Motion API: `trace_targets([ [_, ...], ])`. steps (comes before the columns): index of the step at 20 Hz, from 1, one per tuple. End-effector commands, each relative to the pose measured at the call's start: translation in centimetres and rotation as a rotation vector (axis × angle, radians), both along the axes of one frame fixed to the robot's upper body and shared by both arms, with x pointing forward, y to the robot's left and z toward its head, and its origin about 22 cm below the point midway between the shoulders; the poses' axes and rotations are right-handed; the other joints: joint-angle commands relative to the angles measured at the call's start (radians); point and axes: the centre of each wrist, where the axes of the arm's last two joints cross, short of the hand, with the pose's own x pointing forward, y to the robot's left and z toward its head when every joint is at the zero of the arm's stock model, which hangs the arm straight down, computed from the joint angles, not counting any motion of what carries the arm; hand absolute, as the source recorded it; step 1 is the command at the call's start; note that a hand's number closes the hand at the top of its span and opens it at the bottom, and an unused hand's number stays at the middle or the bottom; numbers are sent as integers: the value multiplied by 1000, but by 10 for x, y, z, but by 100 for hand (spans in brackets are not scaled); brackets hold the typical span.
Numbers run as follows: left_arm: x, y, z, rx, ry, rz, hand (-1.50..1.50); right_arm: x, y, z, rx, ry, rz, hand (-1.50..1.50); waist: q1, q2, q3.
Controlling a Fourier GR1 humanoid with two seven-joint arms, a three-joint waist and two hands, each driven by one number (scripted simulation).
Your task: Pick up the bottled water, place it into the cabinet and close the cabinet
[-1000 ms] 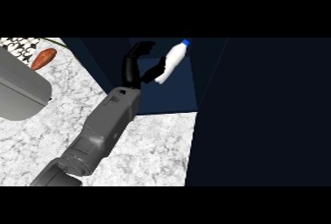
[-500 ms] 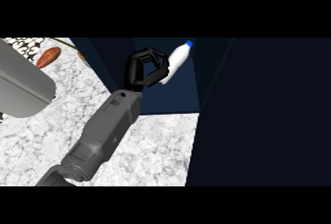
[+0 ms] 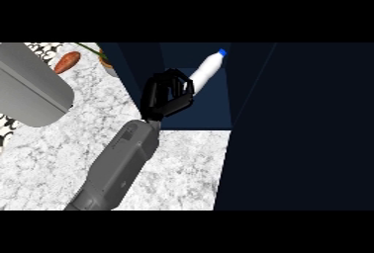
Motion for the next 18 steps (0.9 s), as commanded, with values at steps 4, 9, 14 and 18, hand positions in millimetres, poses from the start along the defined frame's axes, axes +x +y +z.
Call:
trace_targets([
  [4, -66, 14, -14, -110, -4, 0, 150, -11, -12, 22, -30, -57, -5, -150, 35, -6, 0],
  [9, -114, 52, -3, -107, 17, -28, 150, -13, -11, 24, -64, -43, 38, -150, 28, -2, 0],
  [14, -169, 54, 8, -165, 10, -30, 150, -13, -11, 35, -124, -47, 158, 150, 23, 3, 0],
  [18, -198, 85, 9, -158, 4, -6, 150, -18, 4, 31, -108, 2, 325, 150, 30, 5, -1],
])
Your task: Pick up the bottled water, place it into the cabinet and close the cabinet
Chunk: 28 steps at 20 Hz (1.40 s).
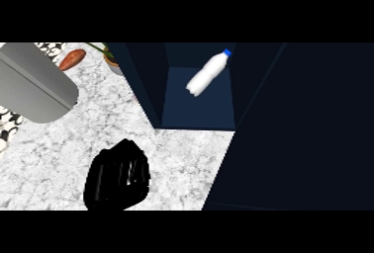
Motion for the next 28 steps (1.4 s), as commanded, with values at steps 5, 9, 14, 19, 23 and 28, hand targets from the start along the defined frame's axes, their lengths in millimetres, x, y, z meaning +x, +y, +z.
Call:
trace_targets([
  [5, -68, 29, 3, 14, -13, 59, 150, -20, 12, 28, 12, 17, 224, 150, -2, 2, -3],
  [9, -86, 49, 26, 23, -23, 78, 150, -20, 21, 32, 23, 8, 216, 150, -5, -3, -3],
  [14, -113, 82, 21, 10, -5, 80, 150, 4, 40, 41, 46, -25, 182, 150, 9, 1, -4],
  [19, -142, 80, 35, -15, -15, 102, 150, 24, 83, 51, 59, -19, 147, 150, -2, 2, -2],
  [23, -145, 116, 35, -5, -38, 135, 150, 54, 90, 74, 76, 16, 116, 150, -4, 7, -1],
  [28, -158, 123, 28, -8, -31, 122, 150, 107, 102, 82, 100, 20, 82, 150, -1, 12, 0],
])
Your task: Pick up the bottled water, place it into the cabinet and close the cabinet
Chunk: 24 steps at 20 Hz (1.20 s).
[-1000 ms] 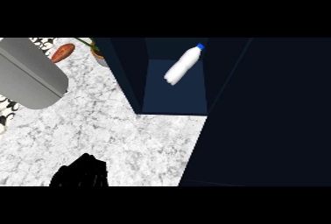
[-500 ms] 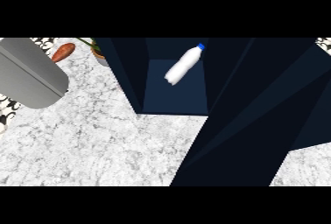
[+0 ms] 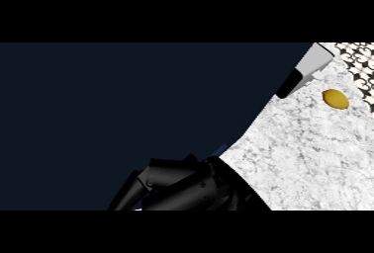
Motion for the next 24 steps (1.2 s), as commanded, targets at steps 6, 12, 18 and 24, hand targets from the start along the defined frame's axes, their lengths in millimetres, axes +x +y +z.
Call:
trace_targets([
  [6, -15, 35, 7, 5, -7, 9, 150, 79, 24, 14, -15, 44, -58, 150, -4, 3, 1],
  [12, -24, 49, 1, 3, -26, 17, 150, 138, 18, 2, -72, 54, -66, 150, -3, 5, 1],
  [18, -18, 45, 9, 10, 3, 15, 150, 177, 21, -15, -108, 119, -89, 150, -7, 6, 2],
  [24, -18, 55, 17, 12, -3, -6, 150, 209, -2, -46, -128, 125, -151, 150, 5, 13, 2],
])
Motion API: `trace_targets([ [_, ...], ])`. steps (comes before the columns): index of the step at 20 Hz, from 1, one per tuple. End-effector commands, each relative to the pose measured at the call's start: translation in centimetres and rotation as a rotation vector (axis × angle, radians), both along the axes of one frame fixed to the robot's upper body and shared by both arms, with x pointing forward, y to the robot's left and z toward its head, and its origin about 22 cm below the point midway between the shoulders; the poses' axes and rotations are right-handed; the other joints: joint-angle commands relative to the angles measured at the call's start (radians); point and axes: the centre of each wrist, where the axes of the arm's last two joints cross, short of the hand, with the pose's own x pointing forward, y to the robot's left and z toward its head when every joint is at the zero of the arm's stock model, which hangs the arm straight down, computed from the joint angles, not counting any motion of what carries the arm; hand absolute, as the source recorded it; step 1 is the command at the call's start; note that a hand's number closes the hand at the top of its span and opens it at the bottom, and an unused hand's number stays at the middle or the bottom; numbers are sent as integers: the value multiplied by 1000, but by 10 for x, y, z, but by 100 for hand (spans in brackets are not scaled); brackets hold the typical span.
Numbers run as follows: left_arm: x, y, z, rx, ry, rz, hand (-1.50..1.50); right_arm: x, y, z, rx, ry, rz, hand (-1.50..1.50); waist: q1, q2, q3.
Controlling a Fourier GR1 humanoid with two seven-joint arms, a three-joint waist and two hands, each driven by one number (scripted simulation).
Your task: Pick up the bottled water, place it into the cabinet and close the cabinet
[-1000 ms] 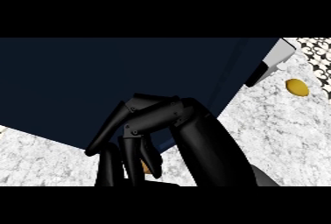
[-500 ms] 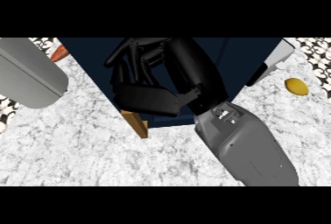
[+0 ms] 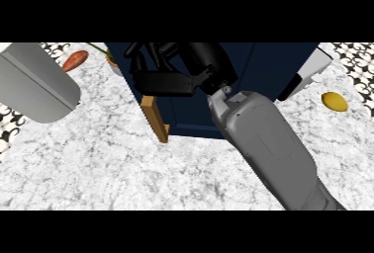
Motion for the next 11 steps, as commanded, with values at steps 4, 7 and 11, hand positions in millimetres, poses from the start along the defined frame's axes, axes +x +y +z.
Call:
trace_targets([
  [4, 0, -2, -3, -7, -3, -39, 150, 48, -41, -35, -42, 86, -176, 150, 13, 43, 1],
  [7, 9, 3, 5, -4, -27, -23, 150, 48, -31, -36, -55, 94, -175, 150, 3, 42, 1],
  [11, 16, -4, 10, -7, -31, -35, 150, 48, -20, -45, -62, 86, -179, 150, 2, 44, 1],
])
